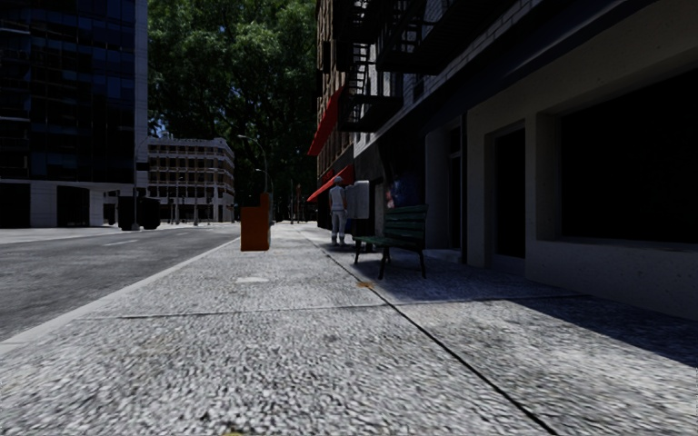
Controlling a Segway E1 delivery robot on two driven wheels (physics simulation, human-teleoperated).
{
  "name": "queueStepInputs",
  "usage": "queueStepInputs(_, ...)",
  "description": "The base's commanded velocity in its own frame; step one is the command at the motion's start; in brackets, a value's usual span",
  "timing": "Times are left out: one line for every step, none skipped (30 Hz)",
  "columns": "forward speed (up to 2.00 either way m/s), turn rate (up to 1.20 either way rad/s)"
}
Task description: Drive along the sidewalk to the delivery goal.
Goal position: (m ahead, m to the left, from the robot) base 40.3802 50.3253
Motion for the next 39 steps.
queueStepInputs(2.0, 0.14)
queueStepInputs(2.0, 0.18)
queueStepInputs(2.0, 0.21)
queueStepInputs(2.0, 0.22)
queueStepInputs(2.0, 0.25)
queueStepInputs(2.0, 0.27)
queueStepInputs(2.0, 0.27)
queueStepInputs(2.0, 0.27)
queueStepInputs(2.0, 0.28)
queueStepInputs(2.0, 0.28)
queueStepInputs(2.0, 0.28)
queueStepInputs(2.0, 0.28)
queueStepInputs(2.0, 0.28)
queueStepInputs(2.0, 0.35)
queueStepInputs(2.0, 0.37)
queueStepInputs(2.0, 0.37)
queueStepInputs(2.0, 0.26)
queueStepInputs(2.0, 0.25)
queueStepInputs(2.0, 0.33)
queueStepInputs(2.0, 0.36)
queueStepInputs(2.0, 0.36)
queueStepInputs(2.0, 0.36)
queueStepInputs(2.0, 0.37)
queueStepInputs(2.0, 0.37)
queueStepInputs(2.0, 0.37)
queueStepInputs(2.0, 0.37)
queueStepInputs(2.0, 0.37)
queueStepInputs(2.0, 0.3)
queueStepInputs(2.0, 0.0)
queueStepInputs(2.0, 0.0)
queueStepInputs(2.0, 0.0)
queueStepInputs(2.0, 0.0)
queueStepInputs(2.0, 0.0)
queueStepInputs(2.0, 0.0)
queueStepInputs(2.0, 0.0)
queueStepInputs(2.0, 0.0)
queueStepInputs(2.0, 0.0)
queueStepInputs(2.0, 0.0)
queueStepInputs(2.0, 0.0)
